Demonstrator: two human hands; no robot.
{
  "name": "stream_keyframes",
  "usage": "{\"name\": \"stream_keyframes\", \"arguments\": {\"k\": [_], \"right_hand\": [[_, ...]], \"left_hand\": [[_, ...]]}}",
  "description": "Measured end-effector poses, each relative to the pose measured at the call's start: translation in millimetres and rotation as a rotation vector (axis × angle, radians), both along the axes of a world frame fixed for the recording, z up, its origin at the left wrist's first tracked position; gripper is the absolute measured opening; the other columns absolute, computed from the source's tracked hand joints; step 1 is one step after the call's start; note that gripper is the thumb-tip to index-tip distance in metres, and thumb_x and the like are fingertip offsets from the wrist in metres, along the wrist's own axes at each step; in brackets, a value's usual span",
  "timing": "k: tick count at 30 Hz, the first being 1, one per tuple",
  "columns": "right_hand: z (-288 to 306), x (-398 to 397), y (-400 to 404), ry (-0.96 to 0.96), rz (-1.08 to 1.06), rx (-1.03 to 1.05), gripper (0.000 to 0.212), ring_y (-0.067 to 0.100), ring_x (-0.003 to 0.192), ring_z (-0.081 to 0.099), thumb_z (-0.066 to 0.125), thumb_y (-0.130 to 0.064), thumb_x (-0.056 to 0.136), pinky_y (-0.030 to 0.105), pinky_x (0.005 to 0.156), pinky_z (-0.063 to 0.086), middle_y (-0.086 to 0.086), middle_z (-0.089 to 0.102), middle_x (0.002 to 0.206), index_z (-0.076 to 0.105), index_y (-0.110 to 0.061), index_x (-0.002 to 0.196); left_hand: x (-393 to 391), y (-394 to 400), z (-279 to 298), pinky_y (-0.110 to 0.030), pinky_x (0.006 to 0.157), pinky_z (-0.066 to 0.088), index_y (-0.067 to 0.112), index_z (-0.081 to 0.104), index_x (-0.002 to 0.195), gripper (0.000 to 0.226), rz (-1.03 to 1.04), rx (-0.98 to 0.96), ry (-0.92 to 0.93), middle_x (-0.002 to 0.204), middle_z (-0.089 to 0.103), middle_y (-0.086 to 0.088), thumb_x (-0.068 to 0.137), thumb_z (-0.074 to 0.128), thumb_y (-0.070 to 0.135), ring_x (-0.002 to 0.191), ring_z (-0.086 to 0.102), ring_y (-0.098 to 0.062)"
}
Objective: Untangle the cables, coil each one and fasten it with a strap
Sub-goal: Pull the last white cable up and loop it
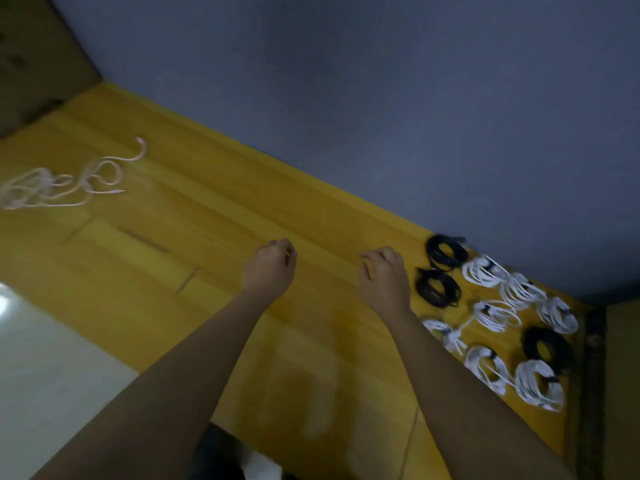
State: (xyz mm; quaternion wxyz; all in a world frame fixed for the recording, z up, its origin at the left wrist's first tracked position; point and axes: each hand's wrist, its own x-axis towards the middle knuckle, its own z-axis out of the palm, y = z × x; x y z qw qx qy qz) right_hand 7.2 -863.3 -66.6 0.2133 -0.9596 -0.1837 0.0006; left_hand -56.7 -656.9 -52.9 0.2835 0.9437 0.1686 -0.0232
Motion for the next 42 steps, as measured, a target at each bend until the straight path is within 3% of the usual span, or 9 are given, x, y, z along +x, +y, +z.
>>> {"name": "stream_keyframes", "arguments": {"k": [3,8,11,14,20,29,35,39,42], "right_hand": [[10.9,-8.9,88.2,0.025,0.103,-0.057,0.028,0.025,0.114,0.045,0.047,-0.022,0.099,0.037,0.092,0.044,0.006,0.052,0.116,0.061,-0.012,0.121],[23.9,-41.8,254.8,0.009,0.287,-0.138,0.030,0.025,0.118,0.043,0.043,-0.025,0.102,0.036,0.098,0.040,0.004,0.049,0.123,0.056,-0.014,0.127],[27.0,-65.8,355.2,0.001,0.357,-0.127,0.030,0.024,0.118,0.043,0.042,-0.025,0.101,0.036,0.096,0.041,0.004,0.050,0.122,0.057,-0.015,0.126],[24.3,-85.3,443.2,0.001,0.395,-0.075,0.029,0.023,0.116,0.045,0.045,-0.024,0.099,0.035,0.090,0.043,0.005,0.052,0.118,0.060,-0.014,0.122],[12.0,-111.0,562.6,0.068,0.415,-0.027,0.026,0.025,0.115,0.048,0.050,-0.020,0.097,0.038,0.086,0.046,0.006,0.055,0.118,0.063,-0.011,0.117],[-62.2,-96.8,656.0,0.246,0.225,-0.027,0.026,0.032,0.112,0.050,0.052,-0.018,0.095,0.041,0.085,0.047,0.012,0.053,0.121,0.064,-0.007,0.116],[-82.8,-63.6,662.9,0.340,-0.058,-0.126,0.032,0.039,0.117,0.045,0.050,-0.014,0.092,0.044,0.087,0.046,0.016,0.046,0.132,0.058,-0.010,0.123],[-89.2,-44.6,666.2,0.446,-0.118,-0.256,0.040,0.039,0.123,0.042,0.044,-0.013,0.095,0.042,0.091,0.043,0.015,0.040,0.139,0.050,-0.016,0.134],[-92.8,-37.9,672.8,0.493,-0.189,-0.273,0.039,0.037,0.121,0.049,0.041,-0.012,0.096,0.040,0.093,0.044,0.015,0.046,0.136,0.053,-0.019,0.132]], "left_hand": [[-30.6,81.7,14.4,-0.041,0.070,0.049,0.010,0.057,0.111,0.023,0.076,0.104,-0.001,0.106,0.060,-0.010,0.102,0.041,0.025,0.094,0.056,-0.030],[-96.3,234.9,37.9,-0.036,0.069,0.042,0.010,0.058,0.107,0.022,0.252,0.187,0.041,0.105,0.060,-0.010,0.101,0.042,0.024,0.098,0.056,-0.031],[-135.6,326.9,45.1,-0.039,0.075,0.046,0.011,0.058,0.106,0.022,0.327,0.199,0.063,0.107,0.060,-0.010,0.099,0.042,0.025,0.101,0.056,-0.031],[-170.0,410.2,48.5,-0.037,0.072,0.045,0.011,0.057,0.108,0.022,0.393,0.217,0.076,0.108,0.059,-0.009,0.100,0.041,0.025,0.101,0.055,-0.029],[-212.7,522.4,46.0,-0.036,0.071,0.047,0.012,0.057,0.109,0.024,0.474,0.225,0.139,0.106,0.060,-0.009,0.101,0.040,0.026,0.094,0.057,-0.029],[-173.1,643.4,12.4,-0.033,0.065,0.046,0.013,0.058,0.110,0.023,0.352,0.160,0.188,0.105,0.063,-0.007,0.100,0.041,0.027,0.089,0.060,-0.027],[-121.9,695.1,-2.5,-0.039,0.069,0.050,0.010,0.055,0.110,0.022,0.142,0.025,0.228,0.106,0.061,-0.010,0.102,0.041,0.025,0.086,0.058,-0.029],[-80.8,710.2,-12.1,-0.047,0.072,0.050,0.009,0.053,0.107,0.019,-0.003,-0.057,0.269,0.102,0.059,-0.011,0.102,0.042,0.023,0.082,0.057,-0.030],[-50.7,715.2,-24.0,-0.040,0.065,0.045,0.015,0.053,0.101,0.013,-0.125,-0.016,0.260,0.101,0.062,-0.006,0.102,0.044,0.024,0.076,0.055,-0.026]]}}
